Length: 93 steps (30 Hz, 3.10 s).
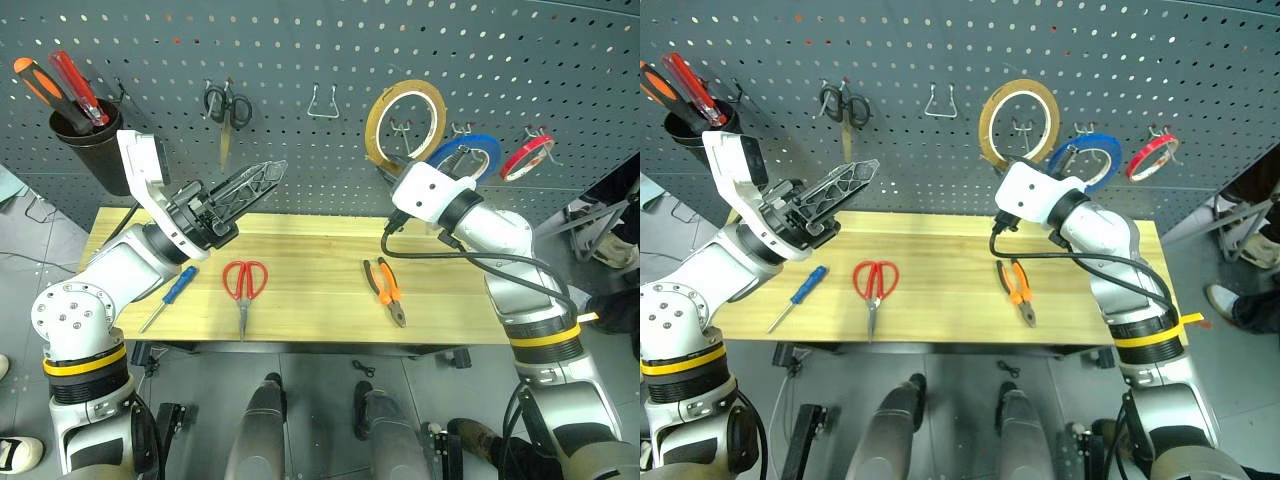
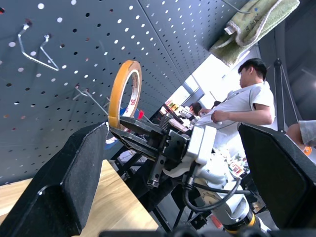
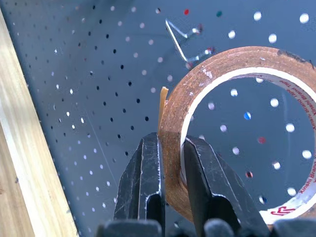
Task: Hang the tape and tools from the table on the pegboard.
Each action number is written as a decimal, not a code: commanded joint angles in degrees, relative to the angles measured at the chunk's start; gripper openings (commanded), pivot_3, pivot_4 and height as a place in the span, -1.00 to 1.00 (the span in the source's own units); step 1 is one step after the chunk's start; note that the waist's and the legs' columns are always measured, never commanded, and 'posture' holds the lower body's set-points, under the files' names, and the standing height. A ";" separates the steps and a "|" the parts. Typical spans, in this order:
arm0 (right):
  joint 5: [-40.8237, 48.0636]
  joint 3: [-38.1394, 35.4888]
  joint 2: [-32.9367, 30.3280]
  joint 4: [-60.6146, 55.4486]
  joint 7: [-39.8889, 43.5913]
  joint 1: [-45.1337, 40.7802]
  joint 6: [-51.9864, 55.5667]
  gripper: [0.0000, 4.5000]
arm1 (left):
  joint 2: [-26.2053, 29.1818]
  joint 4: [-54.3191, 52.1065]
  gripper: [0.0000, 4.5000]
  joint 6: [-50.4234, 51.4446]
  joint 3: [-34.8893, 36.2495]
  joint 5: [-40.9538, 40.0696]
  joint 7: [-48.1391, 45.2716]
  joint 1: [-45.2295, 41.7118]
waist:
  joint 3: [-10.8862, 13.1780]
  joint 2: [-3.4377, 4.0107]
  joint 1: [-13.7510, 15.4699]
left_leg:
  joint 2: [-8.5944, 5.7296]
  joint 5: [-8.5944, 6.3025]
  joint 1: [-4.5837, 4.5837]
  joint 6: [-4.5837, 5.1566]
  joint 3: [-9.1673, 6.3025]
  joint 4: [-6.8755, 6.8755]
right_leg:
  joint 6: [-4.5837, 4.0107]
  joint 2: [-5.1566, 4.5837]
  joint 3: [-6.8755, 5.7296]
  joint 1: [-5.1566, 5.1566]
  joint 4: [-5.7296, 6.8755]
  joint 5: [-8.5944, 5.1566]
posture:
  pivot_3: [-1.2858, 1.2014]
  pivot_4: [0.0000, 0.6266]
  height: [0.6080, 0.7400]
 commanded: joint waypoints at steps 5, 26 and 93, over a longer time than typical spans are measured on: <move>-0.31 -1.75 -0.06 -3.28 -1.81 1.65 1.58 -0.89 | 1.03 -3.37 1.00 -1.17 0.20 -2.88 0.78 1.78 | -0.02 -0.01 0.14 | 0.04 0.20 0.01 -0.02 0.00 -0.03 | -0.07 0.03 0.01 -0.01 0.00 0.16 | 0.20 -0.12 0.95; 0.39 -1.48 -0.03 -1.52 -0.95 4.12 6.43 -0.29 | 1.95 -3.18 1.00 -1.52 -2.10 -2.56 -0.74 1.65 | -0.02 -0.01 0.51 | 0.05 0.21 -0.01 -0.01 -0.03 -0.17 | -0.07 0.08 0.01 -0.04 -0.05 0.15 | 0.19 -0.10 0.95; 32.28 -6.41 16.86 -14.71 6.73 -5.28 54.84 0.31 | 15.41 -8.47 1.00 -2.23 9.45 2.70 -11.34 26.33 | 1.36 0.96 1.42 | 0.65 0.21 -1.01 0.00 -0.11 -0.53 | -0.46 0.76 0.13 -1.41 0.13 -0.06 | 0.25 0.08 0.95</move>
